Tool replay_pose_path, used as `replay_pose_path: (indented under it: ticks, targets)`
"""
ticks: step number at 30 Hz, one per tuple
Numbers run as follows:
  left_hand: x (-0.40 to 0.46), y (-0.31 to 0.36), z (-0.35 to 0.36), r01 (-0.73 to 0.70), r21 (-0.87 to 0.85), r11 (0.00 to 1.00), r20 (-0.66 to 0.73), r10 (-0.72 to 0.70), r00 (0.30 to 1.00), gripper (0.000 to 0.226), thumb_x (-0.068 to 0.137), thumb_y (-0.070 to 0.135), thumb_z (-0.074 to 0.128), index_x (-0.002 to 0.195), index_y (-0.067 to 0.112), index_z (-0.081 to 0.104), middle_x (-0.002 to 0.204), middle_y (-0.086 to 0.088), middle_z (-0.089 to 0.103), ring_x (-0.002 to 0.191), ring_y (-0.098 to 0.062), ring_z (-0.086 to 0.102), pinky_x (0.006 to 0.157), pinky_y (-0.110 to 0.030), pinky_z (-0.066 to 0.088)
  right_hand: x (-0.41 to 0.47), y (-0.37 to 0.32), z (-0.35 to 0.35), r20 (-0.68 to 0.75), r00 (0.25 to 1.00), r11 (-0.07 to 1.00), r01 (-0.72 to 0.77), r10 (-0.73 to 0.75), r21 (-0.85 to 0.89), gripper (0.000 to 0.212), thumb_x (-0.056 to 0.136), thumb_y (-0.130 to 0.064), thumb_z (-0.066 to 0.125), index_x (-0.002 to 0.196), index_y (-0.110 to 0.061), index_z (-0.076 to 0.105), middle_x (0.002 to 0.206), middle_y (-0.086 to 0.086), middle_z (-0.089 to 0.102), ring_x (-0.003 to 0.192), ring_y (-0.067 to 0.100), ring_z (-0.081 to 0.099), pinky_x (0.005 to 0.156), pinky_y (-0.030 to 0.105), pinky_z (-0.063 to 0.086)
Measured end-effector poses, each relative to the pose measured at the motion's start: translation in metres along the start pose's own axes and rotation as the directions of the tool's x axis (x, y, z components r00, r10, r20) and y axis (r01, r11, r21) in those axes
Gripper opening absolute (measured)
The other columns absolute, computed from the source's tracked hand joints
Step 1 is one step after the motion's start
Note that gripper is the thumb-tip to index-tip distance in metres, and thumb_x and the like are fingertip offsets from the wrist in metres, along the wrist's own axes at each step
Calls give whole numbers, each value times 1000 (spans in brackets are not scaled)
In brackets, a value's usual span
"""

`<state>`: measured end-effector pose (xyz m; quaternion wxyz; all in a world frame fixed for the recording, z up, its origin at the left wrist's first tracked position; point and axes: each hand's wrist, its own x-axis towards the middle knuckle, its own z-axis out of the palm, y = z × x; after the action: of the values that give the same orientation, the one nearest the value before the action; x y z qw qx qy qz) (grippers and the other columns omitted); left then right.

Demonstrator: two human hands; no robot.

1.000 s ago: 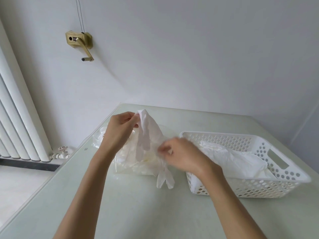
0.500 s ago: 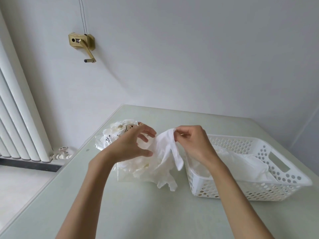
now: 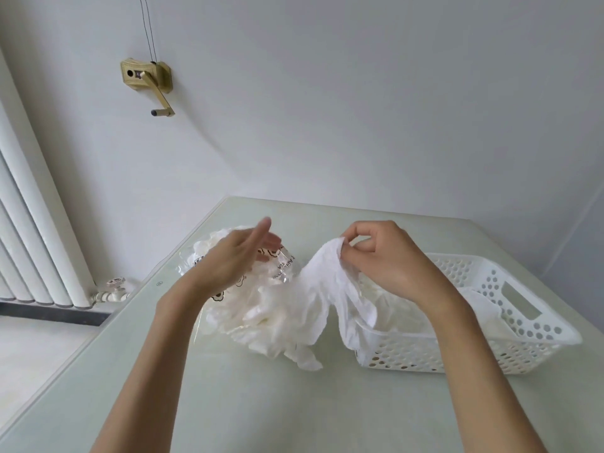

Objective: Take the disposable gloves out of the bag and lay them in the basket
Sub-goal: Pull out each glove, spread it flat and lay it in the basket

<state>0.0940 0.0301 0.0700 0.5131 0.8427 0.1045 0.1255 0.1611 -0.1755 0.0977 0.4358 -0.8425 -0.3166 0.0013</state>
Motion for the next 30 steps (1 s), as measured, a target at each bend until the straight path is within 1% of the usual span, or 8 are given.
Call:
replay_pose_path:
  ticks: [6, 9, 14, 17, 19, 21, 24, 30]
  targets:
    - [-31, 36, 6, -138, 187, 973, 334, 69, 940, 41, 77, 57, 60, 101, 25, 62, 100, 15, 68, 86, -3, 69, 75, -28, 58, -9, -15, 5, -119, 990, 984, 55, -76, -171, 6, 79, -29, 75, 75, -29, 71, 55, -6, 63, 50, 5, 57, 56, 22, 45]
    - [-23, 31, 15, -137, 210, 968, 274, 77, 959, 3, 91, 22, 62, 89, 21, 63, 86, 11, 69, 77, -4, 70, 74, -29, 58, -10, -12, -5, 24, 999, 987, 25, -22, -157, 10, 76, -22, 77, 82, -29, 75, 65, -8, 66, 56, 0, 57, 58, 15, 44]
    - [-18, 29, 16, -119, 170, 978, 187, 86, 979, 13, 97, 18, 52, 91, 21, 63, 92, 5, 69, 80, -3, 66, 84, -31, 53, -13, 2, -24, 168, 976, 948, -81, 138, -308, 7, 80, -22, 72, 85, -24, 77, 80, 0, 71, 67, 9, 61, 60, 13, 42]
    - [-16, 31, 24, -79, 61, 995, 159, 69, 985, 15, 99, 16, 45, 96, 12, 59, 94, -3, 68, 91, -18, 64, 90, -33, 50, -13, 8, -37, 184, 973, 963, -91, 140, -253, 18, 88, -34, 65, 82, -20, 75, 77, -4, 69, 75, 12, 61, 72, 24, 43]
    - [-9, 34, 37, -27, -138, 990, 86, 39, 996, 16, 99, 10, 44, 89, 11, 56, 79, 1, 64, 75, -13, 61, 73, -20, 50, -12, 10, -42, 130, 986, 992, -99, 109, -84, 28, 94, -35, 56, 75, -17, 66, 71, -1, 56, 71, 13, 52, 74, 28, 40]
    - [-5, 39, 53, 54, -313, 948, 24, -49, 999, 21, 97, 7, 46, 81, 13, 57, 63, 3, 60, 59, -12, 53, 54, -18, 43, -7, 12, -40, 21, 996, 989, -84, 82, 119, 36, 98, -34, 49, 74, -9, 58, 74, 6, 44, 72, 17, 44, 75, 33, 39]
    - [-7, 40, 72, 152, -499, 853, 82, -128, 988, 23, 95, 1, 42, 100, 3, 65, 75, -9, 67, 65, -21, 59, 59, -24, 45, -3, 9, -32, -189, 981, 976, -1, 43, 217, 35, 98, -29, 49, 84, 1, 59, 70, 7, 50, 66, 15, 48, 66, 28, 40]
    - [-8, 40, 67, 51, -432, 900, 206, 44, 977, 69, 76, 77, 46, 125, 29, 54, 121, 14, 63, 108, -5, 61, 92, -31, 47, -5, 12, -29, -270, 963, 971, 83, -20, 223, 48, 91, -35, 62, 69, 7, 52, 50, 1, 42, 42, 10, 39, 44, 19, 34]
